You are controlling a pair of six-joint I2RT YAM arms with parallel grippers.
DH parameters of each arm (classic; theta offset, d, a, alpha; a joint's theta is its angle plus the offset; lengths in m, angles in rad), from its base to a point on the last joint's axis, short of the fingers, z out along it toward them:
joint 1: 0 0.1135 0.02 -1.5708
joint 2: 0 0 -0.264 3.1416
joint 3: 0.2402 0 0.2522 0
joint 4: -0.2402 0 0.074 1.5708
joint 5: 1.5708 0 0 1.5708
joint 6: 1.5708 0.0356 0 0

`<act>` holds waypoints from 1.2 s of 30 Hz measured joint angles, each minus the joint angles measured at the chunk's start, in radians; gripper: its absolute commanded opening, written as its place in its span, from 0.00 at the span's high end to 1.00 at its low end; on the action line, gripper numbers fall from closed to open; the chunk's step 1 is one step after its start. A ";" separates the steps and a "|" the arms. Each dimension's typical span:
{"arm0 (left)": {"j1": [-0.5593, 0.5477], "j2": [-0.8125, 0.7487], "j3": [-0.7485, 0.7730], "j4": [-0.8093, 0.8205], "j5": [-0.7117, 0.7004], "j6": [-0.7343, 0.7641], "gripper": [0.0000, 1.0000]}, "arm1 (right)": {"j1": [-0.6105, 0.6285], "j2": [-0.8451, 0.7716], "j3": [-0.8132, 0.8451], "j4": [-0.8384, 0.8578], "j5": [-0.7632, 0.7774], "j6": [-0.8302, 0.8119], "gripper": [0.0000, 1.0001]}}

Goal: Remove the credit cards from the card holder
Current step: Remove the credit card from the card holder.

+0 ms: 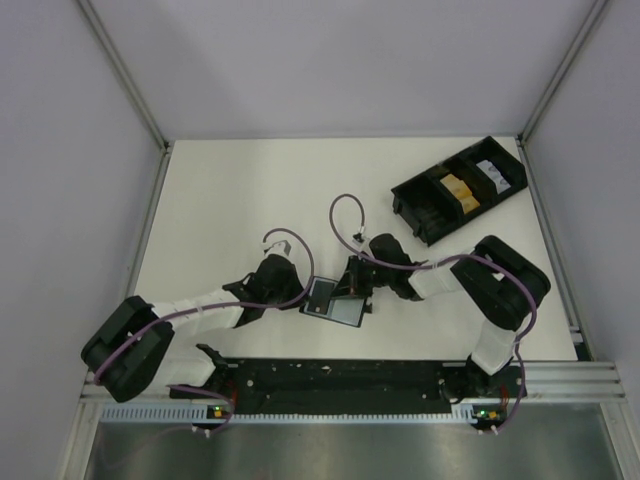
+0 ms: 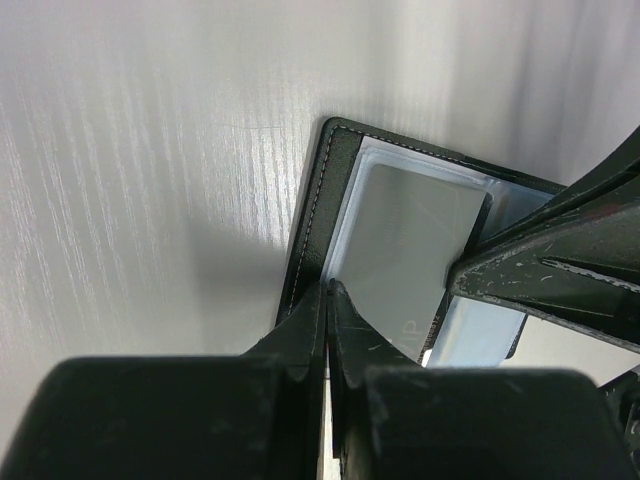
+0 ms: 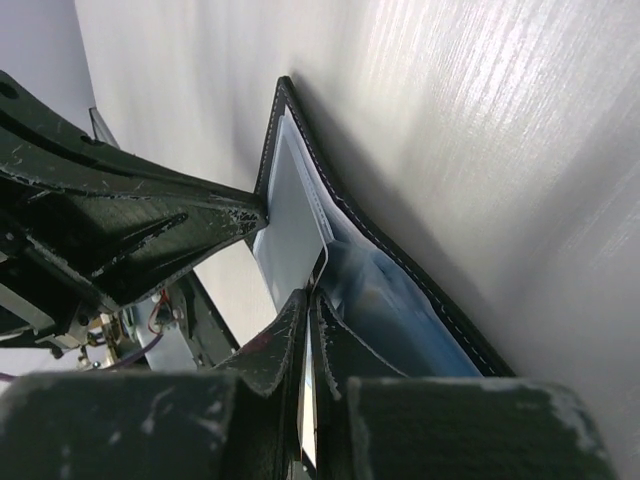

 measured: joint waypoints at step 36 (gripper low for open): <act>0.000 -0.022 -0.010 -0.013 -0.006 -0.024 1.00 | -0.059 0.053 0.040 -0.011 -0.087 0.018 0.82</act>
